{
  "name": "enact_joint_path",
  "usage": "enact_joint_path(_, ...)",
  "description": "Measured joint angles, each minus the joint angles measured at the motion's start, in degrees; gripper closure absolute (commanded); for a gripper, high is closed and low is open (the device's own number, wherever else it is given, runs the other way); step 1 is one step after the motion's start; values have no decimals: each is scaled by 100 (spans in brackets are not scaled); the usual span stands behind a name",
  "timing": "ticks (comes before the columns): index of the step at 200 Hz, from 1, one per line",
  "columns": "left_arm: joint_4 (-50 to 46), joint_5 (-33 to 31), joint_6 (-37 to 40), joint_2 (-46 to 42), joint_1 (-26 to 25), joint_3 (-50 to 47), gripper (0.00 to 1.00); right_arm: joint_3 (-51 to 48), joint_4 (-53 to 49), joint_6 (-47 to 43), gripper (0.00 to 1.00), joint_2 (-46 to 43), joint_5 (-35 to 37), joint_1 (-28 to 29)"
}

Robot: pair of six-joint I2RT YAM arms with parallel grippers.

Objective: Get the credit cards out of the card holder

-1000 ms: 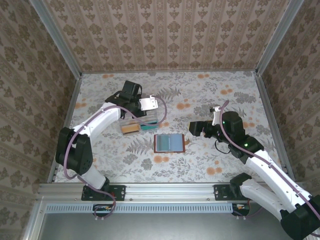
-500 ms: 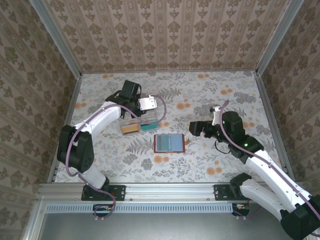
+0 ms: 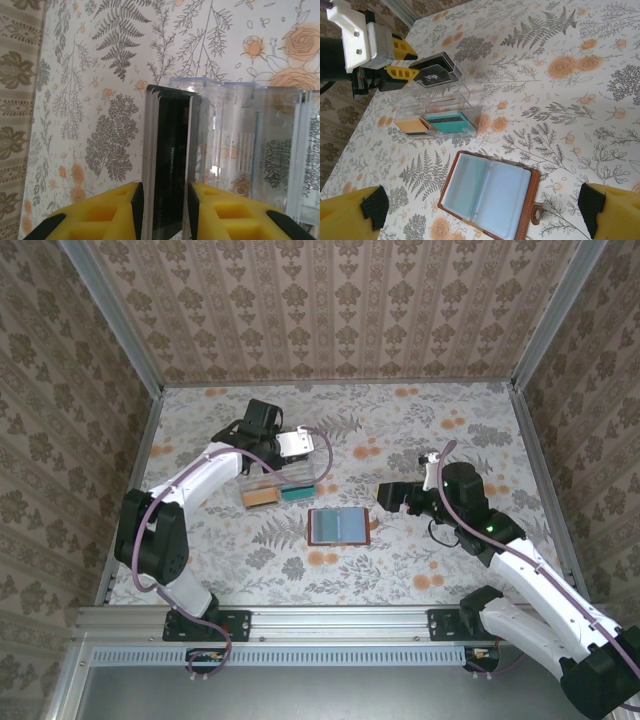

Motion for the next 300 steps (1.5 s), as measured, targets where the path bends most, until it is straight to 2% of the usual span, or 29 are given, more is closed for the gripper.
enact_joint_path(75, 74, -289, -131, 313, 0, 227, 66, 0, 11, 0, 0, 98, -9, 0)
enact_joint_path(157, 118, -313, -219, 315, 0, 271, 58, 0, 17, 0, 0, 273, -111, 0)
enact_joint_path(179, 120, -282, -382, 278, 2, 271, 48, 0, 20, 0, 0, 289, -133, 0)
enact_joint_path(191, 129, -240, -509, 201, 0, 269, 31, 0, 37, 0, 0, 308, -133, 0)
enact_joint_path(195, 138, -223, -619, 166, 2, 269, 26, 0, 44, 0, 0, 319, -133, 0)
enact_joint_path(197, 144, -205, -619, 138, 0, 269, 16, 0, 48, 0, 0, 328, -133, 0)
enact_joint_path(202, 170, -184, -758, 70, 0, 262, 4, 0, 57, 0, 0, 352, -133, 0)
enact_joint_path(205, 192, -164, -817, 26, 2, 256, 0, 0, 57, 0, 0, 369, -131, 2)
enact_joint_path(243, 693, -50, -1989, -885, 7, -50, 0, 37, 57, -2, 0, 706, 4, 238)
enact_joint_path(272, 999, -208, -3425, -1552, 243, -289, 0, 269, 2, -33, 0, 1069, 306, 638)
enact_joint_path(300, 831, -260, -4642, -1985, 509, -321, 0, 553, -155, -46, 0, 1362, 708, 946)
